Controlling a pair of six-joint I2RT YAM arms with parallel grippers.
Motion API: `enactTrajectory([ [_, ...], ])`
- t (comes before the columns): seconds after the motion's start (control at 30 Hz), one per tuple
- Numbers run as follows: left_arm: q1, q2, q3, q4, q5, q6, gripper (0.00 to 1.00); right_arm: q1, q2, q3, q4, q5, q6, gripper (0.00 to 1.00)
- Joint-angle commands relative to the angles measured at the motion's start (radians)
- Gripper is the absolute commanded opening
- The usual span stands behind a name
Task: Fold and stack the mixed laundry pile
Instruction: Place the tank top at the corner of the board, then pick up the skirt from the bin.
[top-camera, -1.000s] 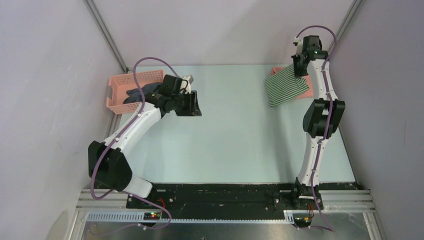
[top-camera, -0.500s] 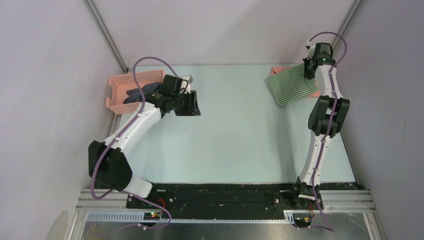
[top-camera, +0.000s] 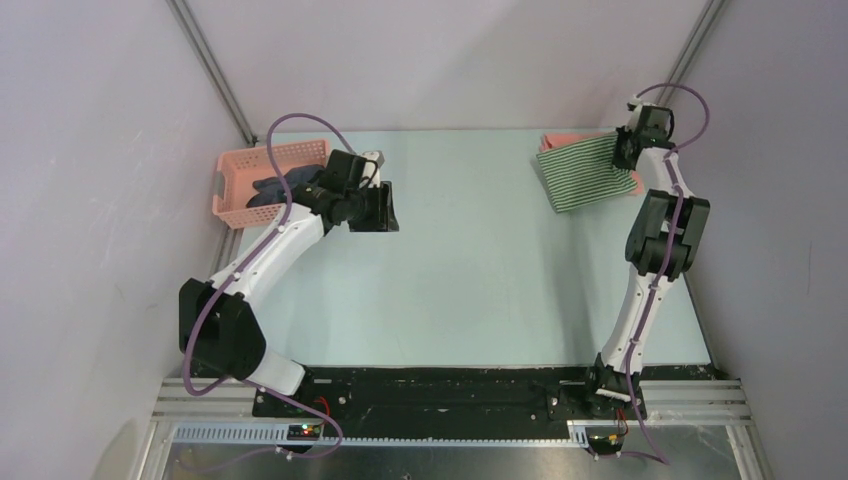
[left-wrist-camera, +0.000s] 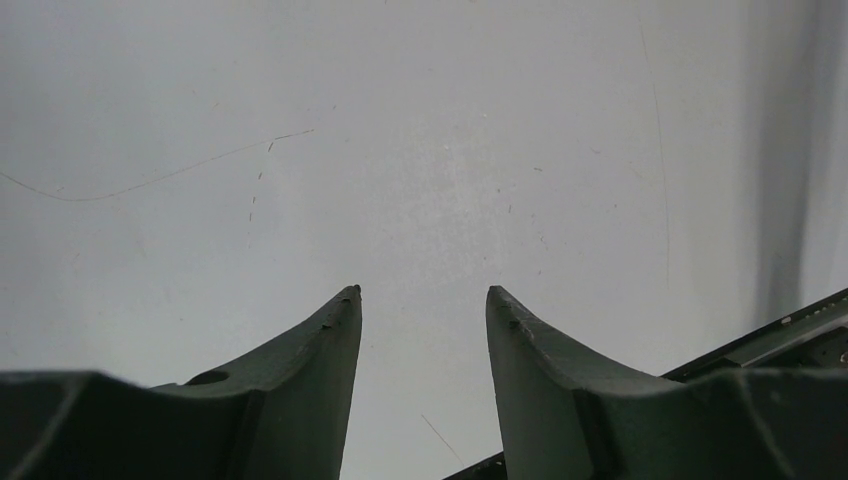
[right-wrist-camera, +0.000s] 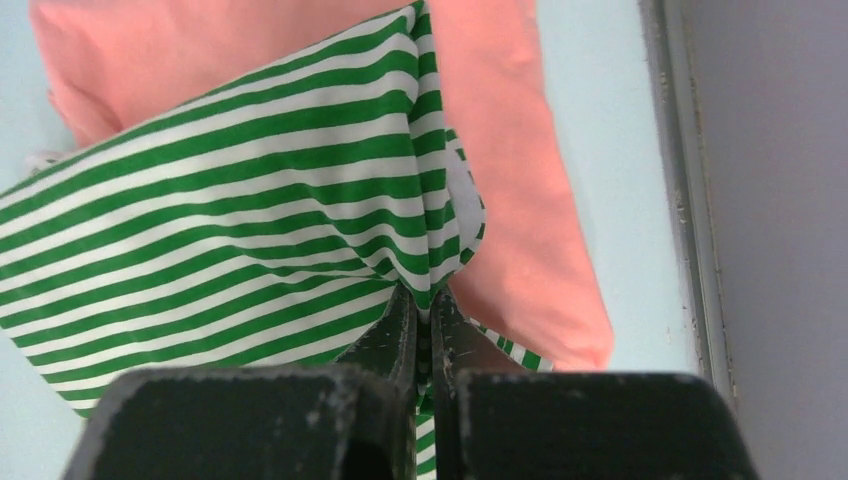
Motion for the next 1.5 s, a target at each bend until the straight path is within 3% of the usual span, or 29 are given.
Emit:
enactTrajectory([
  [0.0, -0.003, -0.009, -0.001, 0.006, -0.031, 0.026, 0.55, -0.061, -0.106, -0.055, 0.143, -0.034, 0.12, 0.0],
  [0.37, -0.003, -0.007, -0.003, 0.006, -0.065, 0.026, 0.55, -0.085, -0.014, 0.001, 0.123, -0.072, 0.221, 0.02],
  [0.43, -0.002, -0.012, -0.003, 0.007, -0.087, 0.024, 0.55, -0.085, 0.003, 0.034, 0.093, -0.091, 0.222, 0.18],
  [0.47, -0.002, -0.015, -0.002, 0.006, -0.101, 0.021, 0.55, -0.085, 0.003, 0.042, 0.084, -0.104, 0.216, 0.34],
  [0.53, -0.001, -0.025, -0.002, 0.005, -0.141, 0.017, 0.56, -0.085, -0.005, 0.061, 0.065, -0.105, 0.209, 0.5],
  [0.73, 0.0, -0.075, 0.002, 0.006, -0.209, -0.007, 0.59, -0.083, -0.103, 0.044, -0.025, -0.068, 0.241, 0.57],
  [0.87, 0.002, -0.114, -0.002, 0.006, -0.31, -0.024, 0.61, -0.072, -0.156, 0.029, -0.083, -0.04, 0.243, 0.54],
  [0.93, 0.009, -0.131, -0.009, 0.006, -0.335, -0.024, 0.62, -0.069, -0.155, 0.028, -0.099, -0.049, 0.233, 0.48],
  [1.03, 0.012, -0.153, -0.017, 0.007, -0.351, -0.022, 0.64, -0.07, -0.13, 0.035, -0.118, -0.063, 0.22, 0.31],
  [1.17, 0.014, -0.142, -0.016, 0.007, -0.359, -0.026, 0.64, -0.087, -0.059, 0.079, -0.145, -0.059, 0.214, 0.16],
  [1.47, 0.081, -0.153, -0.003, 0.008, -0.491, -0.074, 0.68, -0.109, 0.143, 0.287, -0.177, 0.003, 0.199, 0.12],
])
